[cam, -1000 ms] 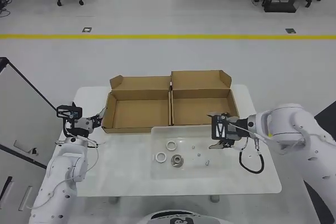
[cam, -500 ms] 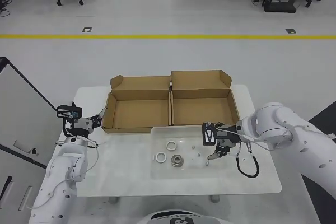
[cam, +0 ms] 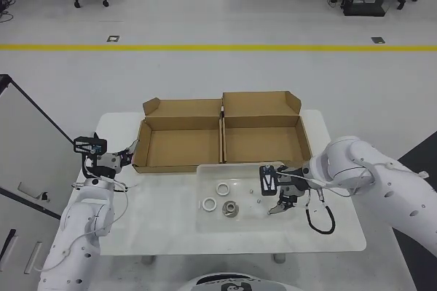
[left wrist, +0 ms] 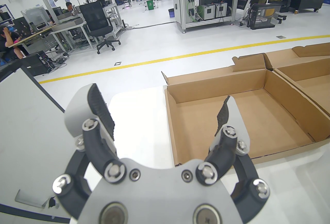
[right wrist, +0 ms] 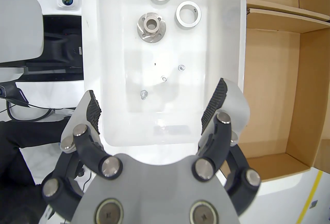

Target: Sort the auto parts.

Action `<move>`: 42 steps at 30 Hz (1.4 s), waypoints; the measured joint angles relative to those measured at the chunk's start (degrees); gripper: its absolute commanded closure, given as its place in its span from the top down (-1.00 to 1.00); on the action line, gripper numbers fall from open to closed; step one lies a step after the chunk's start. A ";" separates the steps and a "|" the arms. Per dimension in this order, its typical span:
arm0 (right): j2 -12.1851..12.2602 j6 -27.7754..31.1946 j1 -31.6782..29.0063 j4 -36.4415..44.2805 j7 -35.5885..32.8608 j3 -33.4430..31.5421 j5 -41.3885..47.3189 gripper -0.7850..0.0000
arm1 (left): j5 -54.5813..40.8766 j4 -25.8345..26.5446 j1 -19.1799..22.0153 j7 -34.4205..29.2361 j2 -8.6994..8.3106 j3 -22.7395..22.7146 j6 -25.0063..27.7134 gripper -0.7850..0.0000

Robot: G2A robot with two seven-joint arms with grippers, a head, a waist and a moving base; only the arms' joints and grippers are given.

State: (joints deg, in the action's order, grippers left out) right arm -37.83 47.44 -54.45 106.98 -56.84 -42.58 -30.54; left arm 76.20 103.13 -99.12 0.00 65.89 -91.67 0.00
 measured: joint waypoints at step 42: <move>-5.32 -11.24 25.37 -5.64 -11.25 31.80 3.82 0.47 | 0.00 0.00 0.00 0.00 0.00 0.00 0.00 1.00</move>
State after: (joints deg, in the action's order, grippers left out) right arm -43.14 36.20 -29.09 101.34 -68.09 -10.78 -26.71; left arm 76.20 103.13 -99.12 0.00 65.89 -91.67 0.00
